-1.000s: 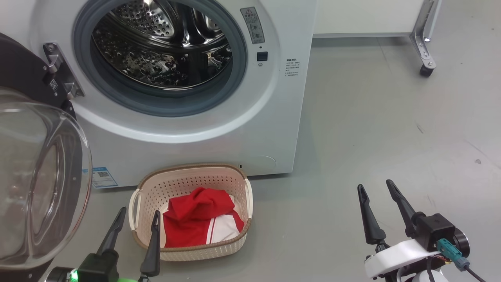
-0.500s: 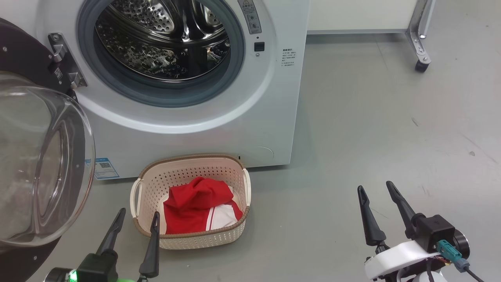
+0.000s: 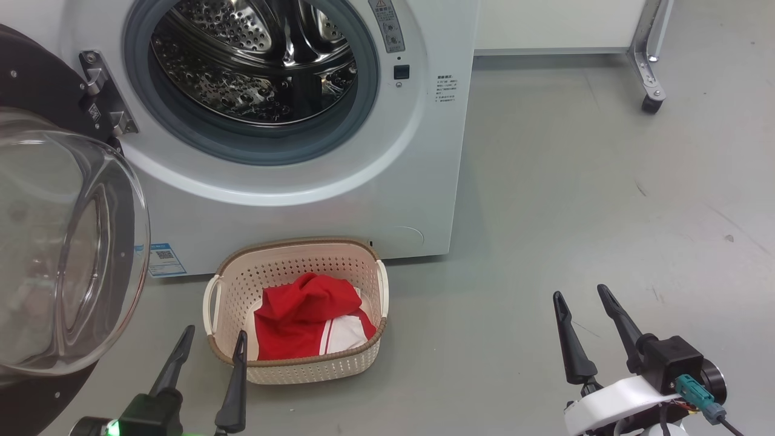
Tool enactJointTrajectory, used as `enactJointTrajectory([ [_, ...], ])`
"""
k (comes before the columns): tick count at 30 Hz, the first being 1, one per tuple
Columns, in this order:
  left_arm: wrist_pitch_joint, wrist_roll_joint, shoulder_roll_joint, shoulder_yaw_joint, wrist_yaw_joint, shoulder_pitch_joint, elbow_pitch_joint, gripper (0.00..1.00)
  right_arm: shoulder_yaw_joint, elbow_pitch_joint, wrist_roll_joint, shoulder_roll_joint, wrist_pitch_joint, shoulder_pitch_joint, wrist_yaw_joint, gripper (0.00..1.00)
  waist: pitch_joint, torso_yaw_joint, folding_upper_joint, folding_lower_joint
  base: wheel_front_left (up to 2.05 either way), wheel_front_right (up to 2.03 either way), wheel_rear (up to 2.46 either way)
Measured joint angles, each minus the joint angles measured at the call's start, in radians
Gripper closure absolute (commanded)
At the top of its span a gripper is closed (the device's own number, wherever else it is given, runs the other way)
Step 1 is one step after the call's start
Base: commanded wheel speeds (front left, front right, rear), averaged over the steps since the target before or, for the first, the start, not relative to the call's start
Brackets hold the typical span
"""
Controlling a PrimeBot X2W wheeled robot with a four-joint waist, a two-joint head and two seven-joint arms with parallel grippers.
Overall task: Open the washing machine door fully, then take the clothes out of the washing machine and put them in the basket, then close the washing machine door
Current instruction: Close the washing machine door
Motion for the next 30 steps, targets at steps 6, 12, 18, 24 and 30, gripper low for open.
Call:
enactJointTrajectory([
  [6,0.007,0.0,0.001,0.0,0.0,0.003,-0.005,0.0,0.0,0.001,0.0,0.0,0.0,0.001,0.0,0.0,-0.002,0.001,0.0,0.0,0.0,0.0,0.0],
  [12,0.007,0.0,0.001,-0.004,0.0,0.003,-0.011,0.0,-0.001,0.001,0.0,0.0,0.0,0.002,0.0,0.0,-0.002,0.003,0.0,0.0,0.0,0.0,0.0],
  [18,0.016,0.0,0.001,-0.016,0.0,0.003,-0.012,0.0,-0.021,-0.003,0.0,0.001,0.0,0.005,-0.001,0.0,0.0,0.02,0.0,0.0,0.0,0.0,0.0],
  [24,0.016,0.001,0.001,-0.02,0.005,0.002,-0.012,0.0,-0.03,-0.01,0.0,0.001,0.0,0.007,-0.001,0.0,0.003,0.06,0.0,0.0,0.0,0.0,0.0],
  [30,0.016,0.002,0.0,-0.003,0.033,0.002,-0.012,0.0,-0.024,-0.014,-0.001,0.001,0.0,0.01,0.0,0.0,0.004,0.133,0.0,0.0,0.0,0.0,0.0],
])
